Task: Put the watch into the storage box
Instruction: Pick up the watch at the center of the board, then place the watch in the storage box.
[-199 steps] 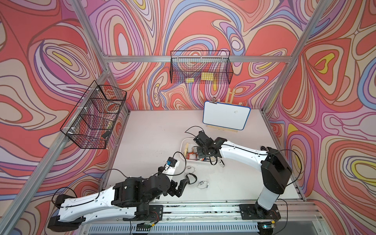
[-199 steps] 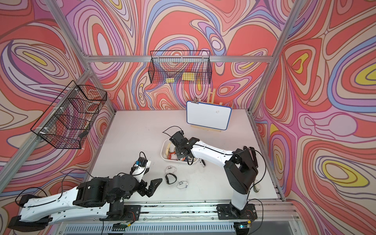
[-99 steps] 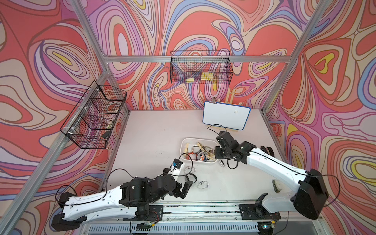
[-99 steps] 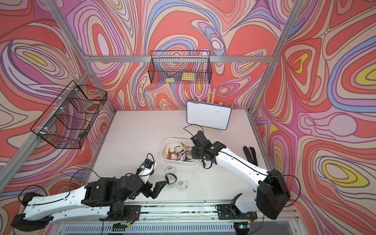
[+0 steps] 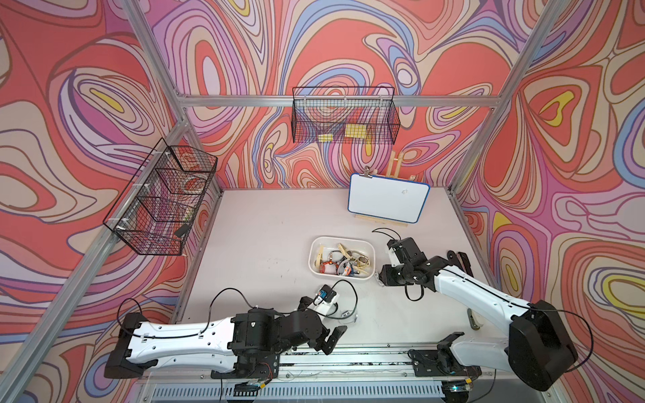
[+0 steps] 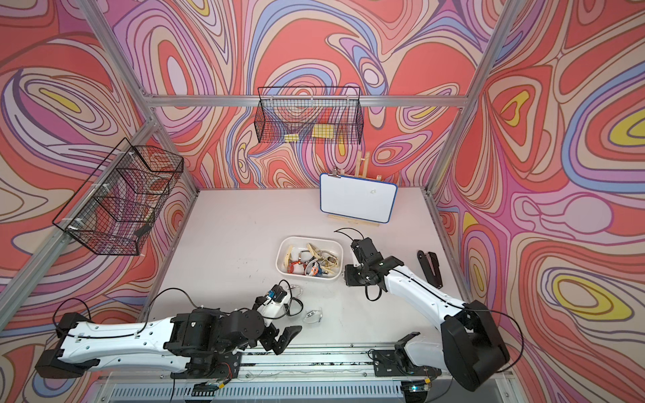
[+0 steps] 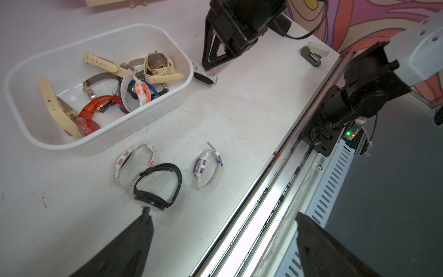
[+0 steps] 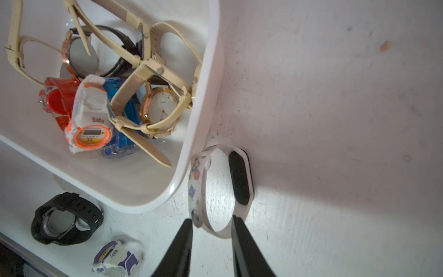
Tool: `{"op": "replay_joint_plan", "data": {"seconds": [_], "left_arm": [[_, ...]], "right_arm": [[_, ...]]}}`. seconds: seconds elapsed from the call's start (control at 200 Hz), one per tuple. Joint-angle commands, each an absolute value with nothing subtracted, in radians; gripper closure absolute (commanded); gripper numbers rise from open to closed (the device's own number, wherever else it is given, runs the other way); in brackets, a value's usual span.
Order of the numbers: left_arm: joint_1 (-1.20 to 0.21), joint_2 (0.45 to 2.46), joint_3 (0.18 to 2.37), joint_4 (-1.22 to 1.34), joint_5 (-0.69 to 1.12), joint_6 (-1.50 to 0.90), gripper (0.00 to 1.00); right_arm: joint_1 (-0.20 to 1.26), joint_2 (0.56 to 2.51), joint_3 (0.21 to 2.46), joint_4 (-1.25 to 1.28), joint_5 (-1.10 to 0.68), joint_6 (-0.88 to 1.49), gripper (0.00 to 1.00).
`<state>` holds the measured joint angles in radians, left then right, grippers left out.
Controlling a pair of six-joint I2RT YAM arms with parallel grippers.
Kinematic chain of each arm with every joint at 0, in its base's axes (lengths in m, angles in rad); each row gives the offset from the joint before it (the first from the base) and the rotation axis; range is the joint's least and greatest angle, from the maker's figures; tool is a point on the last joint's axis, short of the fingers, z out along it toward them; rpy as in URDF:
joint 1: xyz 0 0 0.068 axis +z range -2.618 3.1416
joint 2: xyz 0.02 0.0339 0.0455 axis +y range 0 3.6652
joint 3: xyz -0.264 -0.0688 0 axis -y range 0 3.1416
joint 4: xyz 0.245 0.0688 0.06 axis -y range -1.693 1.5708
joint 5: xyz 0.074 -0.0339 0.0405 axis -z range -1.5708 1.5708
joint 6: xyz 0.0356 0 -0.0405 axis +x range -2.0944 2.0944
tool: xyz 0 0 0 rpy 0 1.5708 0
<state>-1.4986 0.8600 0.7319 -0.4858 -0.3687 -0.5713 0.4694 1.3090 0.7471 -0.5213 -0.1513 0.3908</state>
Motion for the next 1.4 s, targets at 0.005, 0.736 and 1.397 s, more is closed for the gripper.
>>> {"op": "replay_joint_plan", "data": {"seconds": [0.005, 0.736, 1.397], "left_arm": [[-1.548, 0.882, 0.783, -0.494, -0.448, -0.498, 0.02], [-1.621, 0.898, 0.807, -0.499, -0.557, -0.465, 0.01], [-1.621, 0.799, 0.781, -0.591, -0.627, -0.534, 0.01]], "right_arm": [[0.458, 1.334, 0.731, -0.441, -0.200, 0.360, 0.67], [0.458, 1.382, 0.736, -0.464, -0.238, 0.372, 1.00], [0.605, 1.800, 1.472, -0.774, -0.152, 0.338, 1.00]]}}
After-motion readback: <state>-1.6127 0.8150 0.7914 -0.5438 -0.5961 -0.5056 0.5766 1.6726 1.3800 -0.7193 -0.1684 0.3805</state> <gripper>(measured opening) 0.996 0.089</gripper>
